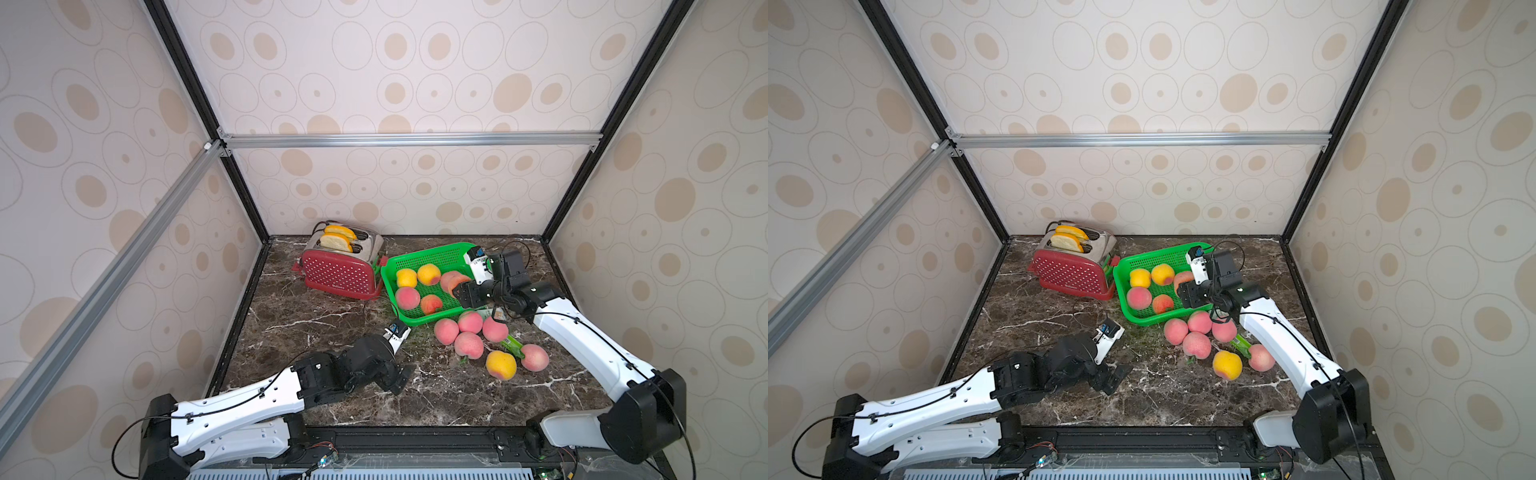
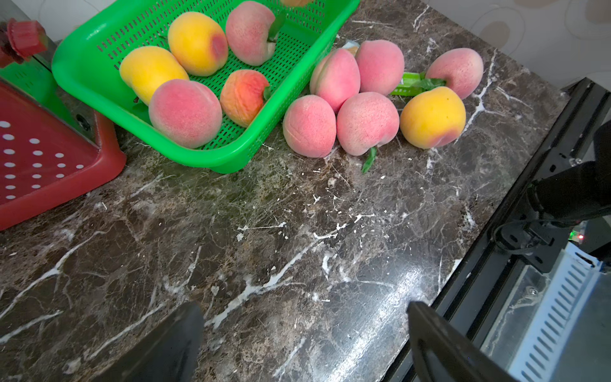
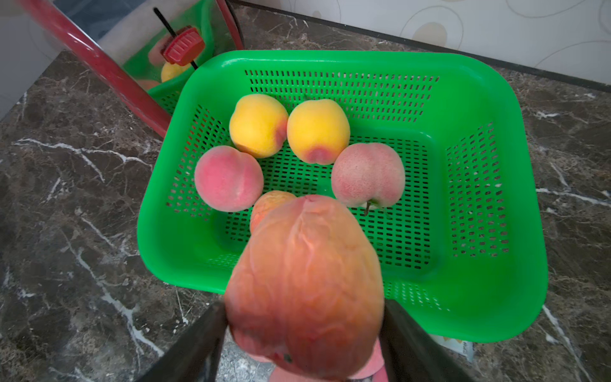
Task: Put the peaches into the basket
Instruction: Place the peach in the basket.
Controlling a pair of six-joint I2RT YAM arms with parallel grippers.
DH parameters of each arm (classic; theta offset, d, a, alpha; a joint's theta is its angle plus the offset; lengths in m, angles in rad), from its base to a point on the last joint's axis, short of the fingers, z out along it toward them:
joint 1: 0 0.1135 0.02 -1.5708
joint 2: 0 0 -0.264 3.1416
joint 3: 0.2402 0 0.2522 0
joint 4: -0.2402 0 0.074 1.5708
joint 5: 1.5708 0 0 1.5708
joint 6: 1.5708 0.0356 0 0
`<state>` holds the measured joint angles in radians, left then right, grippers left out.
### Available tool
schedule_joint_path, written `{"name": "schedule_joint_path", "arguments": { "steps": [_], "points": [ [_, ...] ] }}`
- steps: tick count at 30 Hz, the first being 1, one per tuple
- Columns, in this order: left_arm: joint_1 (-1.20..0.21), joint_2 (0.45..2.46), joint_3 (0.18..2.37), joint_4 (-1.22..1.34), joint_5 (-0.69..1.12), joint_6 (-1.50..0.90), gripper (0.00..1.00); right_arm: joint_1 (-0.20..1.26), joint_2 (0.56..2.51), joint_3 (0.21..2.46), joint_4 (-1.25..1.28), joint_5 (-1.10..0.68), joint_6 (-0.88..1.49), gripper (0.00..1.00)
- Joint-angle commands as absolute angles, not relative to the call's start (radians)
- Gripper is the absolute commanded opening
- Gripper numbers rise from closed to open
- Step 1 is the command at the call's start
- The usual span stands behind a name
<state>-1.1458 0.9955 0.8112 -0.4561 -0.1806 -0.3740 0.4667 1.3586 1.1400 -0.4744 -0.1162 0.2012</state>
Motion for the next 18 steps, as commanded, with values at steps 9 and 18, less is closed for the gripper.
{"name": "schedule_joint_path", "arguments": {
  "steps": [9,18],
  "points": [
    [-1.155,1.070,0.883,-0.394,-0.166,-0.313,0.99,0.422,1.467,1.124,-0.400,-0.149,0.161,0.75],
    [-1.155,1.102,0.875,-0.367,-0.127,-0.309,0.99,0.410,1.542,1.115,-0.374,-0.136,0.150,0.75]
  ]
}}
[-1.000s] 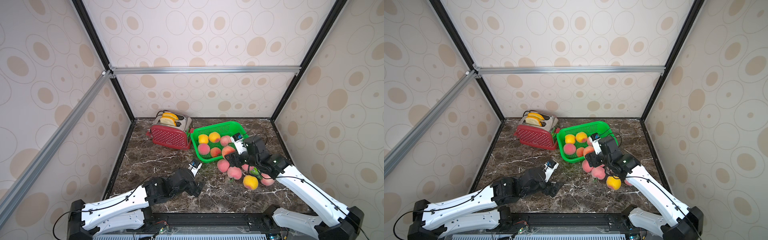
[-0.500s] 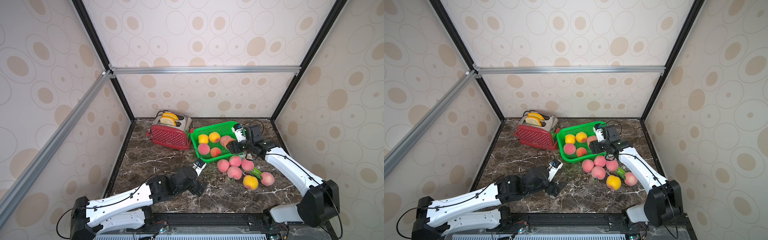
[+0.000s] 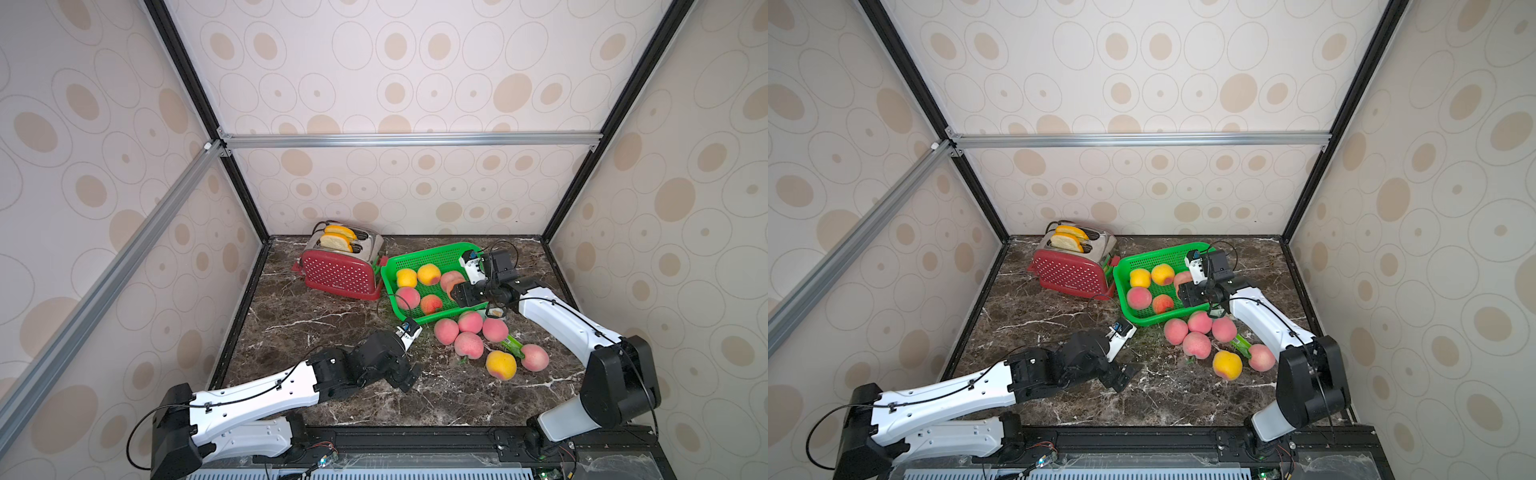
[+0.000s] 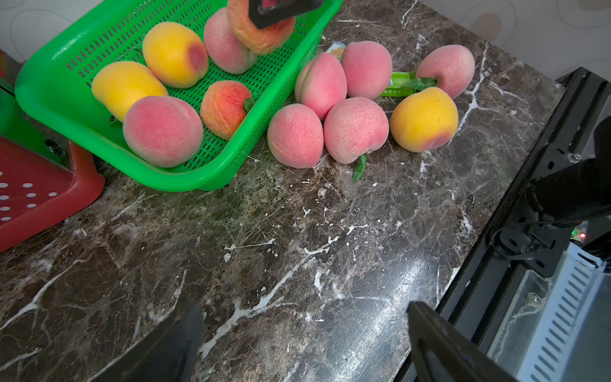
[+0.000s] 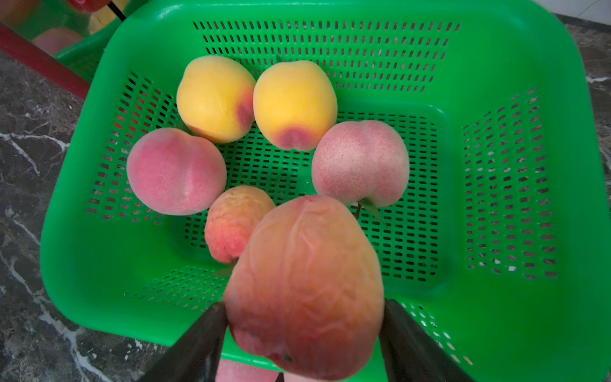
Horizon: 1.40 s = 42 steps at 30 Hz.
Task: Put the peaches into the basket
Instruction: Place the peach in the basket.
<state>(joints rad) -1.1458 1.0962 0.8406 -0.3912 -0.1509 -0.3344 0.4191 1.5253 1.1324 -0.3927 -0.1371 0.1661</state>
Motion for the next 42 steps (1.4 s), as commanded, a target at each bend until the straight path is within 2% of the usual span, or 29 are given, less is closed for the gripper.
{"name": "schedule_joint_path", "arguments": {
  "steps": [1,16,25,33,42],
  "points": [
    [-1.155,1.102,0.872,-0.364,-0.123,-0.307,0.99,0.409,1.546,1.114,-0.373,-0.136,0.150,0.75],
    [-1.155,1.147,0.887,-0.341,-0.056,-0.265,0.99,0.379,1.631,1.104,-0.358,-0.127,0.138,0.76],
    [-1.155,1.145,0.885,-0.337,-0.065,-0.268,0.99,0.374,1.627,1.102,-0.363,-0.131,0.147,0.90],
    [-1.154,1.128,0.864,-0.332,-0.056,-0.273,0.99,0.373,1.518,1.077,-0.406,-0.124,0.150,0.92],
    [-1.156,1.140,0.858,-0.344,-0.048,-0.272,0.99,0.374,1.286,0.952,-0.490,-0.121,0.178,0.95]
  ]
}}
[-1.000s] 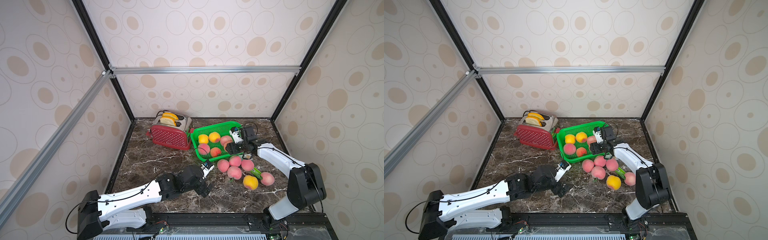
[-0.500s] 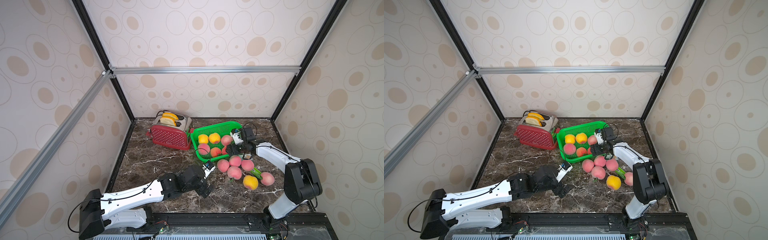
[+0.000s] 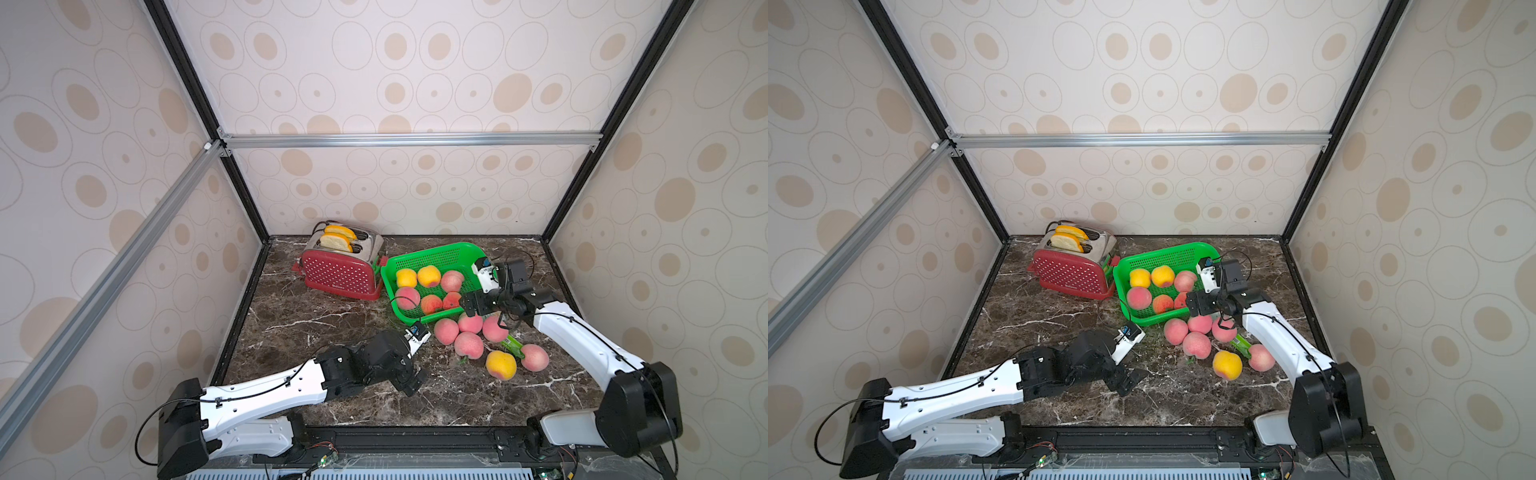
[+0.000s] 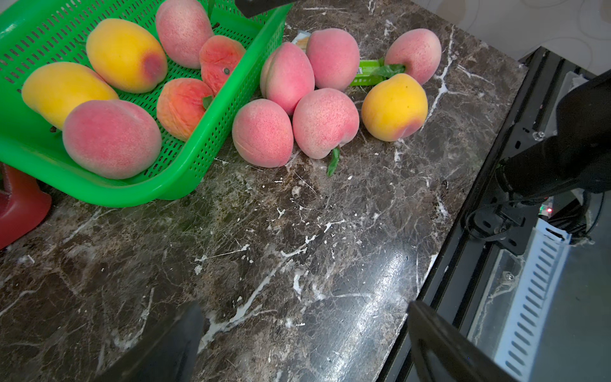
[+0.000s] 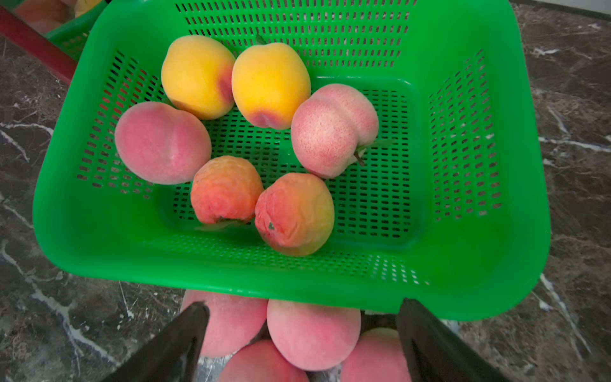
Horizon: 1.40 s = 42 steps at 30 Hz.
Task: Put the peaches into the basket
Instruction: Place the peach in the basket, then pick up the peach from the center of the board.
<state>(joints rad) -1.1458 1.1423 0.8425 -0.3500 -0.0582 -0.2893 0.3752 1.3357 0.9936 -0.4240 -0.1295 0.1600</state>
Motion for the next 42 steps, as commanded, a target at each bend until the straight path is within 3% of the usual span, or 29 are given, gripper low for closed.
{"name": "schedule_joint_path", "arguments": {
  "steps": [1,13,21,42],
  "points": [
    [-1.156,1.141,0.856,-0.341,-0.038,-0.272,0.99,0.374,1.258,0.931,-0.500,-0.123,0.184,0.95],
    [-1.163,1.193,0.851,-0.330,0.085,-0.262,0.99,0.424,1.020,0.756,-0.599,-0.101,0.270,0.97],
    [-1.173,1.236,0.849,-0.298,0.149,-0.282,0.99,0.524,1.028,0.679,-0.594,-0.058,0.322,0.97],
    [-1.180,1.250,0.855,-0.275,0.128,-0.306,0.99,0.534,1.143,0.610,-0.448,-0.067,0.314,0.96]
  ]
}}
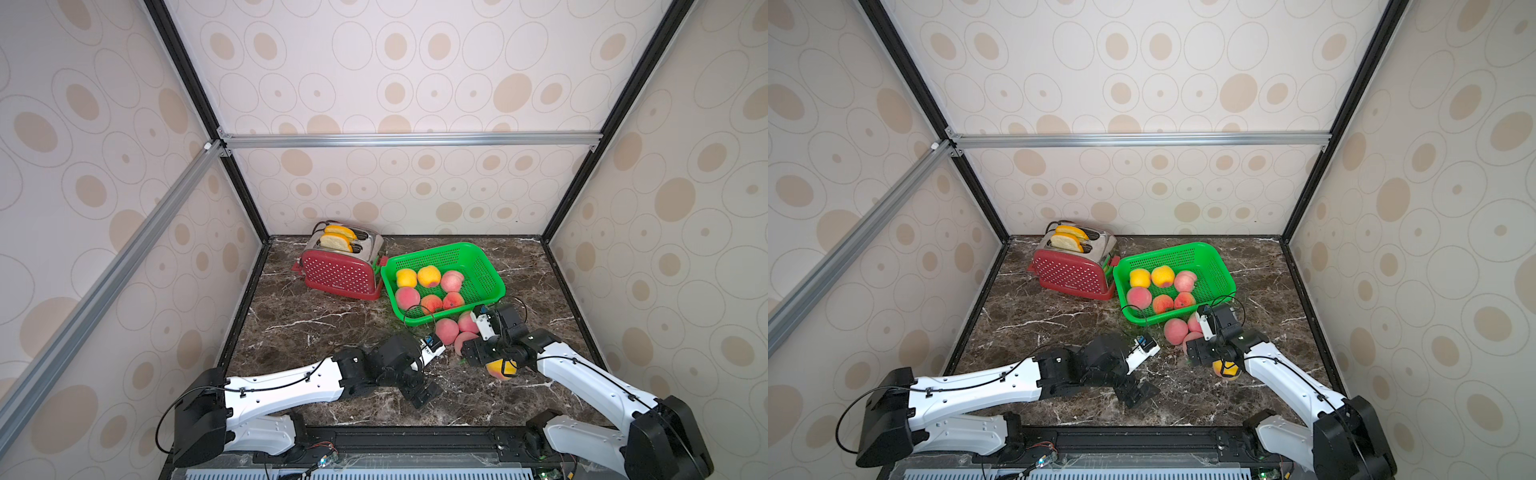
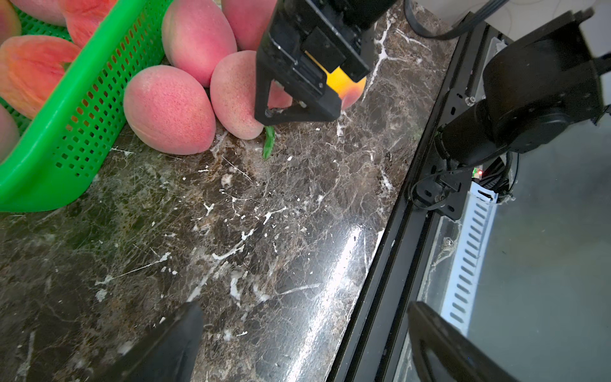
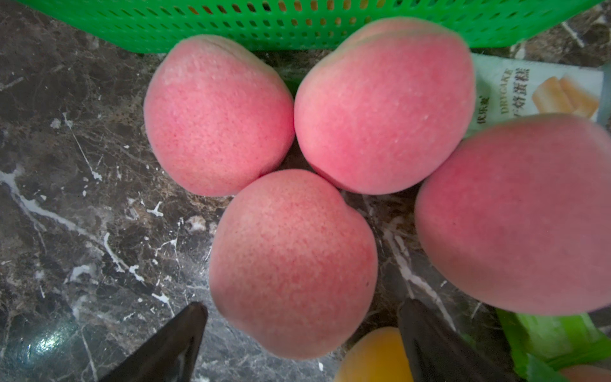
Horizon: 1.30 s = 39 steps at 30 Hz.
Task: Put the peaches into the basket
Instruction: Pick up the peach from the center of the board.
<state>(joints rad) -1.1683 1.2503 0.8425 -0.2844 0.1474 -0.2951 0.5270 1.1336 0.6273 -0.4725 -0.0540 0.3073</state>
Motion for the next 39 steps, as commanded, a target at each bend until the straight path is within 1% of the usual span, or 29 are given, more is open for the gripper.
{"name": "schedule_joint_path", "arguments": {
  "steps": [1,7,10,20,29,39],
  "points": [
    [-1.180,1.251,0.855,-0.275,0.125,-0.305,0.99,0.534,1.149,0.608,-0.445,-0.070,0.313,0.95],
    [-1.180,1.265,0.856,-0.272,0.115,-0.308,0.99,0.534,1.162,0.601,-0.418,-0.079,0.316,0.94],
    [-1.180,1.273,0.860,-0.272,0.112,-0.307,0.99,0.534,1.171,0.606,-0.411,-0.084,0.309,0.90],
    [-1.180,1.276,0.850,-0.262,0.102,-0.310,0.99,0.534,1.193,0.606,-0.396,-0.096,0.307,0.81],
    [-1.180,1.270,0.838,-0.255,0.097,-0.308,0.99,0.534,1.159,0.601,-0.414,-0.095,0.311,0.76],
    [-1.180,1.281,0.841,-0.250,0.095,-0.305,0.99,0.534,1.058,0.638,-0.502,-0.099,0.312,0.76]
  ]
}}
